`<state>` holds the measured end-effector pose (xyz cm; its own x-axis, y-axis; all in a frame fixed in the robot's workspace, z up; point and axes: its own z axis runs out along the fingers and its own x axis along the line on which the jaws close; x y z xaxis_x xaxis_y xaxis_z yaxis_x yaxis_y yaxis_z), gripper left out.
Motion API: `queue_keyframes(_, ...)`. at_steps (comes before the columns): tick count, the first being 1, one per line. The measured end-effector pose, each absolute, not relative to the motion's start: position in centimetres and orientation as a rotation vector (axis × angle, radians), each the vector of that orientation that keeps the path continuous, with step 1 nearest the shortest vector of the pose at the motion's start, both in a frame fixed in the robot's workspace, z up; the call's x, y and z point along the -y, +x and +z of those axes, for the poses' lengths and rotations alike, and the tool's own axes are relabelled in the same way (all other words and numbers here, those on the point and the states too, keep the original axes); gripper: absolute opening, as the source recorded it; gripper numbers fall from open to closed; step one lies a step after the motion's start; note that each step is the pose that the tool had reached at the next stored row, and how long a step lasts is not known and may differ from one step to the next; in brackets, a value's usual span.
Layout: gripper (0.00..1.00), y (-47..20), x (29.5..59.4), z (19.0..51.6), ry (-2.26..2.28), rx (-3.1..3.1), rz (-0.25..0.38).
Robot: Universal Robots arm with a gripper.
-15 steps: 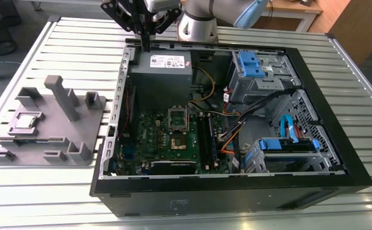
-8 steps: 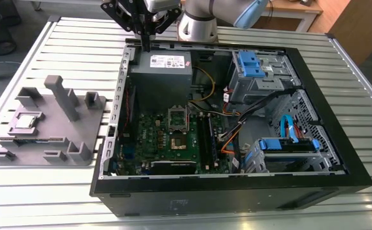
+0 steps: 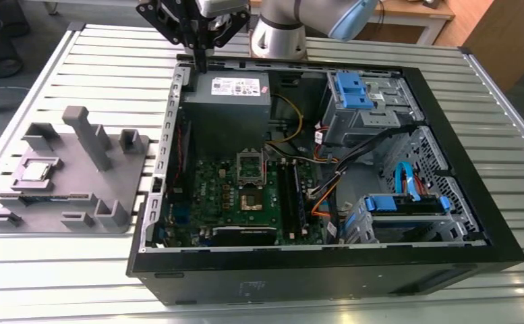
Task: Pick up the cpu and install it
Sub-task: 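Reach for the cpu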
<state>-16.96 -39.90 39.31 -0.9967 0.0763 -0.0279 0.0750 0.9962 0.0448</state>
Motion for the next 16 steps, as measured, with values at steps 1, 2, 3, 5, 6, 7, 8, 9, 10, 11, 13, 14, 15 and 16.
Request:
queue_keyframes(1,0.11,-17.06,39.9,39.31,0.118,-3.109,0.068)
queue_keyframes(2,0.11,-17.16,39.9,39.31,0.118,-3.109,0.068)
queue_keyframes(3,0.11,-17.24,39.9,39.31,0.118,-3.109,0.068)
queue_keyframes(5,0.11,-17.29,39.89,39.31,0.118,-3.109,0.068)
queue_keyframes(6,0.11,-17.37,39.9,39.31,0.118,-3.109,0.068)
queue_keyframes(7,0.11,-17.44,39.89,39.31,0.118,-3.109,0.068)
queue_keyframes(8,0.11,-17.44,39.9,39.31,0.118,-3.109,0.068)
queue_keyframes(9,0.11,-17.44,39.9,39.31,0.118,-3.109,0.068)
queue_keyframes(10,0.11,-17.44,39.9,39.31,0.118,-3.109,0.068)
queue_keyframes(11,0.11,-17.44,39.9,39.31,0.118,-3.109,0.068)
queue_keyframes(13,0.11,-17.45,39.9,39.31,0.118,-3.109,0.068)
queue_keyframes(14,0.11,-17.47,39.9,39.31,0.118,-3.109,0.068)
queue_keyframes(15,0.11,-17.53,39.9,39.31,0.118,-3.109,0.068)
queue_keyframes(16,0.11,-17.58,39.9,39.31,0.118,-3.109,0.068)
